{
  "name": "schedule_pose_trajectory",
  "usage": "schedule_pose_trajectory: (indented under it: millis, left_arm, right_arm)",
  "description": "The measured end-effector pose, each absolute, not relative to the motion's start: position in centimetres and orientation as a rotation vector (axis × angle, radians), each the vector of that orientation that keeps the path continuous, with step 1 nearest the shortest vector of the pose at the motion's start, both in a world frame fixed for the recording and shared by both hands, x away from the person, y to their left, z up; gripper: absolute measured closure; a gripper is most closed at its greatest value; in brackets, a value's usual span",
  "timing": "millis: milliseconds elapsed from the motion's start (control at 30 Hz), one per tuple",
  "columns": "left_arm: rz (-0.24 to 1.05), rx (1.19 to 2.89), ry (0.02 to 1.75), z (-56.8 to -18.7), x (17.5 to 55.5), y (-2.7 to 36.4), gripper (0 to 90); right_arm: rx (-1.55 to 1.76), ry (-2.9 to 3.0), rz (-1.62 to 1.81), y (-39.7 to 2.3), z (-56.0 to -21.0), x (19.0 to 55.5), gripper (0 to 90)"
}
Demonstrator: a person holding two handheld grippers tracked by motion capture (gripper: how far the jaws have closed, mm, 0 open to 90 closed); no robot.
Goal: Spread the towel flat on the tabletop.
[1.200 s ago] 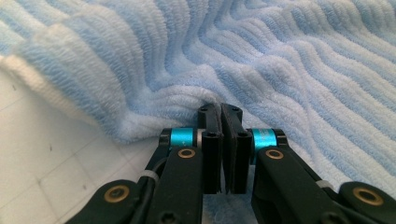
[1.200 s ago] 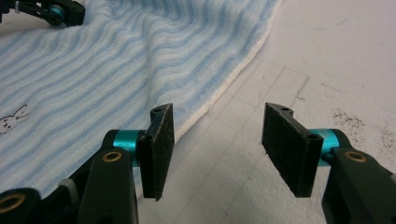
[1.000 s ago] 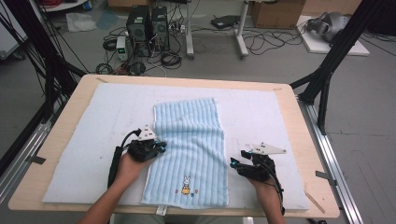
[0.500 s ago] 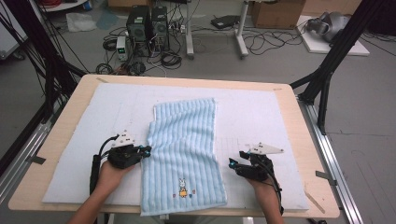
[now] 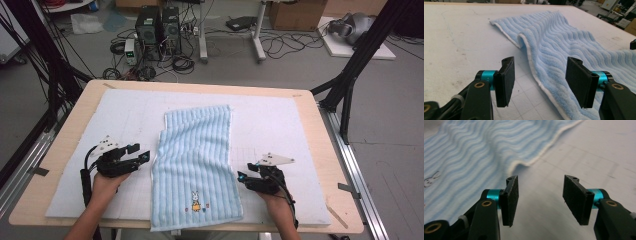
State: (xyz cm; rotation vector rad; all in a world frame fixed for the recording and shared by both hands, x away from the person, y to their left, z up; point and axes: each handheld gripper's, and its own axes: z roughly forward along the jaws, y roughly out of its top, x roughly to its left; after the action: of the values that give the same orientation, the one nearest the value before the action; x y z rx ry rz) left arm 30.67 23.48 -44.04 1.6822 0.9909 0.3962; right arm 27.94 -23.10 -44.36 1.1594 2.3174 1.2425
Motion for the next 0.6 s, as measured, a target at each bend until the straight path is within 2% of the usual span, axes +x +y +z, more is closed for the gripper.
schedule_pose_trajectory:
  millis: [167,233,267,300,333,367,600]
  left_arm:
    - [0.39,1.688,0.994,-44.1,30.7,23.5,41.0]
    - [0.393,1.692,0.992,-44.1,30.6,23.6,41.2]
    - [0.395,1.693,0.993,-44.1,30.6,23.6,41.2]
    - [0.397,1.693,0.994,-44.1,30.6,23.6,41.4]
    - [0.397,1.694,0.996,-44.1,30.6,23.6,41.5]
    - [0.399,1.695,0.999,-44.1,30.6,23.6,41.6]
    - [0.386,1.704,1.0,-44.3,30.6,23.4,41.9]
  right_arm:
    - [1.101,2.411,1.23,-20.5,-44.9,28.1,53.6]
    - [1.083,2.434,1.229,-19.8,-44.8,27.8,62.3]
    - [1.053,2.462,1.192,-19.5,-44.9,27.8,70.3]
    - [1.02,2.467,1.152,-19.2,-44.9,27.6,74.1]
    - [1.016,2.488,1.152,-19.3,-44.7,27.6,83.2]
    - [1.011,2.517,1.151,-19.4,-44.6,27.5,85.5]
    - [0.933,2.628,1.159,-21.5,-44.2,24.0,86.5]
